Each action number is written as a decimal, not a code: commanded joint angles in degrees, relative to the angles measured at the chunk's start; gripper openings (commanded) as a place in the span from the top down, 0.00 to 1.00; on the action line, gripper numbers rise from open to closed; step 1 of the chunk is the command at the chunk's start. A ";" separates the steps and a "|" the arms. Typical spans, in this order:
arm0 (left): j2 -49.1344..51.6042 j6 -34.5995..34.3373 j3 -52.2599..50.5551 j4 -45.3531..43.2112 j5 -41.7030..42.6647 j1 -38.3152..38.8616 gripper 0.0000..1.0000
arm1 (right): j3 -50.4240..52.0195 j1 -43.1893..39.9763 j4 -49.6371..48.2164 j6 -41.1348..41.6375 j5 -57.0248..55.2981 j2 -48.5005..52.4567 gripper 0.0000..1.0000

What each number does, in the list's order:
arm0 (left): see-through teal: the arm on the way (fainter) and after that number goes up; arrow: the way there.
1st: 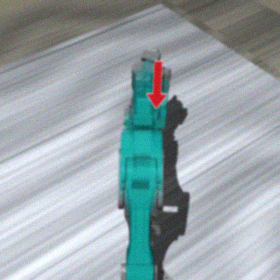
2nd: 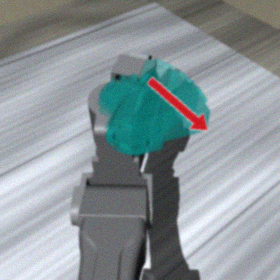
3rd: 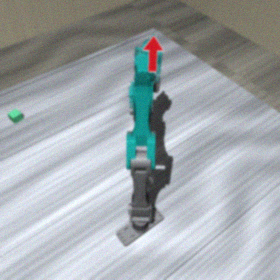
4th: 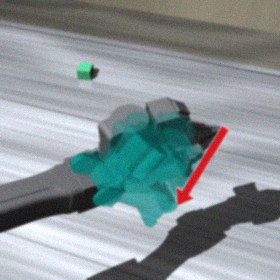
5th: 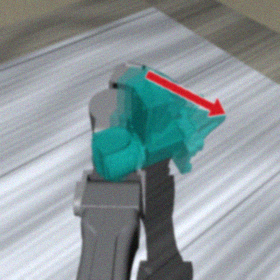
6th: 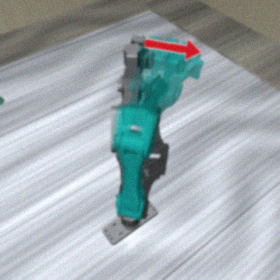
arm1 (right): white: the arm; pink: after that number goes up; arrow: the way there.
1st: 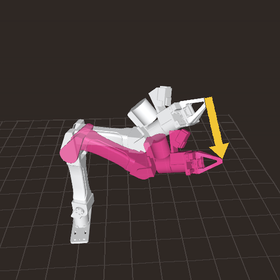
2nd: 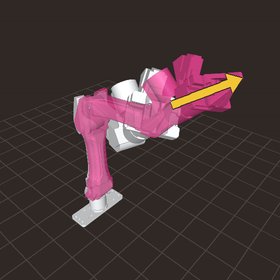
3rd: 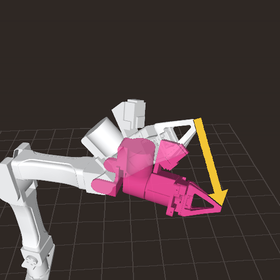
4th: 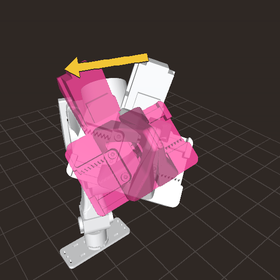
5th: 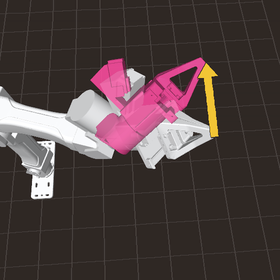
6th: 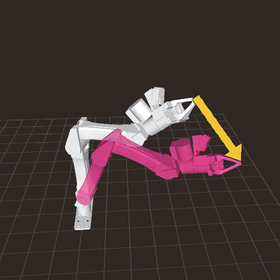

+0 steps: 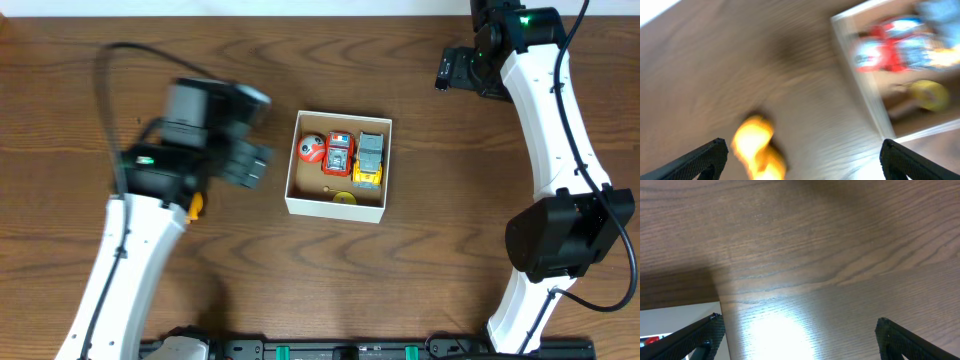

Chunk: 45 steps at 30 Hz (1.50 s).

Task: Pack container
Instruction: 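Move the left gripper back to the orange dinosaur and grasp it, then lift the orange dinosaur and carry it over the box with the left gripper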

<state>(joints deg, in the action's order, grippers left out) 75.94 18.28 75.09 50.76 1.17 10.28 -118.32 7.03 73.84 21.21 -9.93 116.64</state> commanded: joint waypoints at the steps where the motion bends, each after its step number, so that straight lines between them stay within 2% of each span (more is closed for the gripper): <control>1: 1.42 -11.67 -0.52 1.88 -3.10 -10.56 0.02 | 0.28 0.11 -0.11 -0.79 -0.59 0.50 0.01; 4: 3.67 -13.22 -3.13 2.56 0.35 -17.88 0.02 | 0.28 0.11 -0.13 -0.79 -0.59 0.50 0.01; 8: 9.07 -13.22 -6.32 1.07 2.95 -22.58 0.02 | 0.28 -0.09 -0.31 -0.74 -0.63 0.50 0.01; 16: 22.32 -12.83 -6.86 0.37 2.86 -22.38 0.02 | 0.28 -3.56 -0.09 0.22 -1.44 0.50 0.01; 25: 32.39 -12.83 -6.86 -0.92 2.89 -22.38 0.02 | 0.28 -8.26 2.78 0.15 -1.40 0.50 0.01; 26: 32.85 -12.83 -6.86 -0.87 2.89 -22.38 0.10 | 0.28 -8.57 2.91 0.15 -1.40 0.50 0.01; 28: 33.03 -12.85 -6.86 -0.72 2.91 -22.38 0.36 | 0.28 -8.83 3.13 0.15 -1.40 0.50 0.01; 30: 32.89 -12.85 -6.84 -0.72 2.93 -22.38 0.74 | 0.28 -8.85 3.17 0.15 -1.40 0.50 0.01; 31: 32.81 -12.85 -6.84 -0.70 2.93 -22.38 0.85 | 0.28 -8.85 3.15 0.15 -1.40 0.50 0.01; 32: 32.79 -12.85 -6.84 -0.63 2.93 -22.36 0.93 | 0.28 -8.83 3.13 0.15 -1.40 0.50 0.01; 40: 28.15 -13.03 -4.48 2.54 6.21 -21.33 0.94 | 0.28 -8.83 3.15 0.15 -1.40 0.50 0.01; 45: 18.18 -11.15 -1.01 3.17 7.26 -16.13 0.94 | 0.28 -8.83 3.17 0.15 -1.40 0.50 0.01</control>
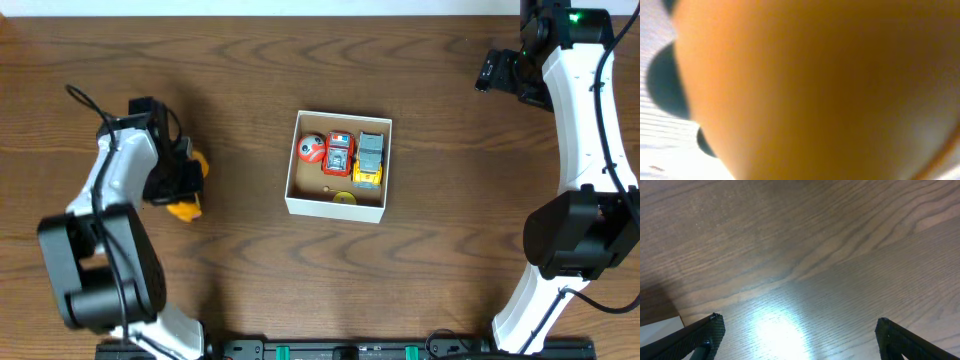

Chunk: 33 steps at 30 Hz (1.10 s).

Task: Pack container
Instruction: 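Lift the orange dinosaur and carry it over the box with the left gripper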

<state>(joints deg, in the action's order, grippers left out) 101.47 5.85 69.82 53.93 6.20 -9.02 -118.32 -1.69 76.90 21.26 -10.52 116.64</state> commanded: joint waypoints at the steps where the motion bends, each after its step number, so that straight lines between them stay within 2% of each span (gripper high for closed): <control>1: -9.51 2.49 4.70 -0.35 2.80 4.61 0.94 | 0.28 -0.11 0.15 0.11 -0.79 0.50 0.01; 4: -15.98 6.03 5.01 -3.54 2.89 9.99 0.94 | 0.28 -0.11 0.26 0.13 -0.79 0.50 0.01; 8: -21.73 13.99 5.01 -9.29 2.86 18.58 0.94 | 0.28 -0.11 0.26 0.13 0.00 0.50 0.01; 11: -22.62 20.70 5.01 -12.59 2.86 24.79 0.94 | 0.28 -0.11 0.22 0.13 0.48 0.50 0.01; 16: -19.34 27.39 4.94 -16.11 2.89 32.79 0.94 | 0.28 -0.11 0.24 0.11 0.48 0.50 0.01; 26: -7.69 28.00 4.92 -16.06 2.89 40.33 0.94 | 0.28 -0.11 0.22 0.09 0.46 0.50 0.01; 33: -4.02 27.98 4.35 -8.94 2.89 42.27 0.94 | 0.28 -0.13 0.20 0.09 0.44 0.50 0.01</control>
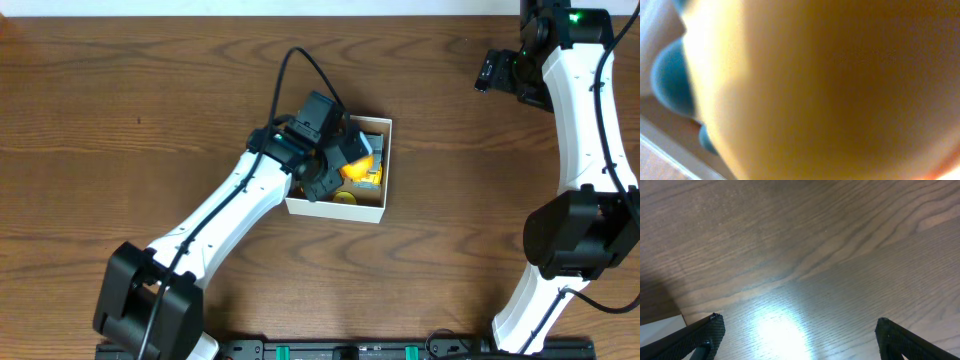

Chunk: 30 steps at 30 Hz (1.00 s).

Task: Pack container
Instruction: 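Lift the orange dinosaur and carry it over the box with the left gripper, then lower the dinosaur into the box's front and press it down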

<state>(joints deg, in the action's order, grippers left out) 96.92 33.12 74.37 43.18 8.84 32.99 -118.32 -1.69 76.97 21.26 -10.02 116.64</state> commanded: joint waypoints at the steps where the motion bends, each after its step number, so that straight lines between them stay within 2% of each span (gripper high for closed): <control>1: 0.70 0.70 -0.39 2.58 0.22 0.26 0.94 | 0.28 -0.13 0.04 0.07 -0.07 0.50 0.01; 3: 1.14 0.70 -1.01 3.58 0.17 0.17 0.93 | 0.28 -0.13 -0.15 0.09 -0.04 0.50 0.01; 4: 1.14 0.70 -1.14 3.76 0.17 0.17 0.88 | 0.28 -0.13 -0.24 0.09 -0.04 0.50 0.01; 6: 1.16 0.70 -1.25 3.65 0.17 0.20 0.71 | 0.28 -0.13 -0.26 0.09 -0.02 0.50 0.01; 8: 1.16 0.70 -1.25 3.15 0.17 0.20 0.64 | 0.28 -0.11 -0.24 0.09 -0.04 0.50 0.01; 24: -0.61 0.70 -0.90 -0.92 -1.40 0.20 0.60 | 0.28 -0.11 0.22 0.09 -0.04 0.50 0.01; 30: -1.46 0.68 -0.85 -0.79 -1.60 0.20 0.52 | 0.28 -0.11 0.22 0.09 -0.04 0.50 0.01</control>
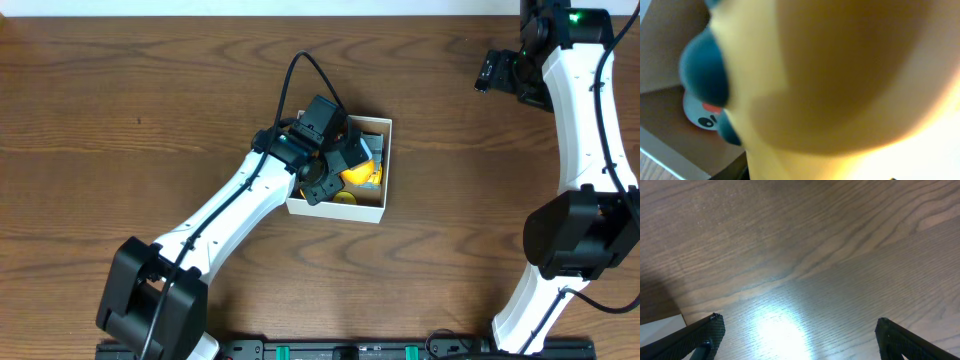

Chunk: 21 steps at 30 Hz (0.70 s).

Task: Pack container
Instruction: 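Lower the dinosaur into the box's front and press it down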

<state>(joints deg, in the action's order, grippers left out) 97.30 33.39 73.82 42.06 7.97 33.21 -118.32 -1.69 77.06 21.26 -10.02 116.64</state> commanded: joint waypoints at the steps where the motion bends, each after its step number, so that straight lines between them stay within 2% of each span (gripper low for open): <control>1: -1.84 0.42 -0.31 0.70 -0.70 -0.02 0.50 | 0.28 -0.11 0.13 0.09 -0.04 0.50 0.01; 6: -1.84 0.00 -0.31 1.95 -0.70 -0.02 0.39 | 0.28 -0.11 0.11 0.09 -0.04 0.50 0.01; 8: -1.84 0.00 -0.33 2.29 -0.70 -0.02 0.28 | 0.28 -0.11 0.09 0.09 -0.04 0.50 0.01; 10: -1.84 0.00 -0.31 2.51 -0.70 -0.02 0.25 | 0.28 -0.11 0.09 0.09 -0.04 0.50 0.01; 13: -1.84 0.00 -0.31 2.62 -0.70 -0.02 0.07 | 0.28 -0.11 0.09 0.09 -0.04 0.50 0.01; 16: -1.84 0.02 -0.31 2.64 -0.72 -0.02 0.01 | 0.28 -0.11 0.11 0.09 -0.04 0.50 0.01; 21: -2.51 0.00 -0.24 2.62 -2.25 -0.02 0.02 | 0.28 -0.13 0.11 -0.17 -0.04 0.50 0.01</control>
<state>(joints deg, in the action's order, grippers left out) 96.55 33.08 73.82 44.18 7.01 33.12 -118.32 -1.69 77.08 21.23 -10.02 116.64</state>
